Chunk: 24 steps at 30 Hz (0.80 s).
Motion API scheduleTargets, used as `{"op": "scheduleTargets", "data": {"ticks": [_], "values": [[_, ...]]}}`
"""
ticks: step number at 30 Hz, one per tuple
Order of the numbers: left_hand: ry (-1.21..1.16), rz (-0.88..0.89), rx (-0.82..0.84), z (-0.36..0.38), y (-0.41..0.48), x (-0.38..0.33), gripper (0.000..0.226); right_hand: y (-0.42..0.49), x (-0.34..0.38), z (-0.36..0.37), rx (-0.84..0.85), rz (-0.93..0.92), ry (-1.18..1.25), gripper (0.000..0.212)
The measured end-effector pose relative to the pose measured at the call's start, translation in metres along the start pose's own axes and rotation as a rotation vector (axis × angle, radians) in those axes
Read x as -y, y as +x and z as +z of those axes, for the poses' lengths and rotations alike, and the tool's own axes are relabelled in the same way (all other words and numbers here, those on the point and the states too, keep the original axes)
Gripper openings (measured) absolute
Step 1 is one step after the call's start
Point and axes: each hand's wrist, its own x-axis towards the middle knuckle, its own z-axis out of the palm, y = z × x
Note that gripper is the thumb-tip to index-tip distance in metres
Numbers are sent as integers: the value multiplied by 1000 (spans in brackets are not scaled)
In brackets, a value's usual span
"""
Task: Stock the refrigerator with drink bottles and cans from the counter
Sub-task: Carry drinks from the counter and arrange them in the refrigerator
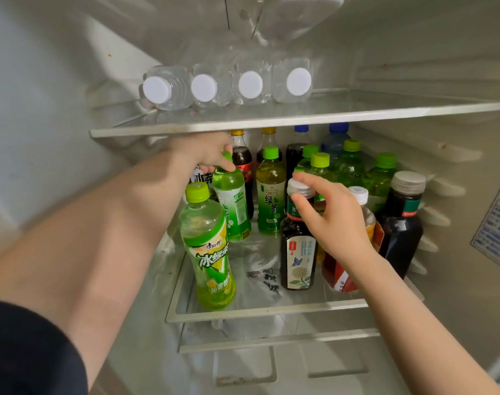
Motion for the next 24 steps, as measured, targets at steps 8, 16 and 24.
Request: {"op": "scheduleTargets", "data": {"ticks": [8,16,24], "values": [[-3,96,-71,6,11,-2,47,0,0,3,-25,-10,2,38],[24,92,-81,10,18,4,76,-2,1,7,-59,-18,11,35],[88,133,-224,19,20,5,71,-3,2,9,-56,-7,16,35]]}}
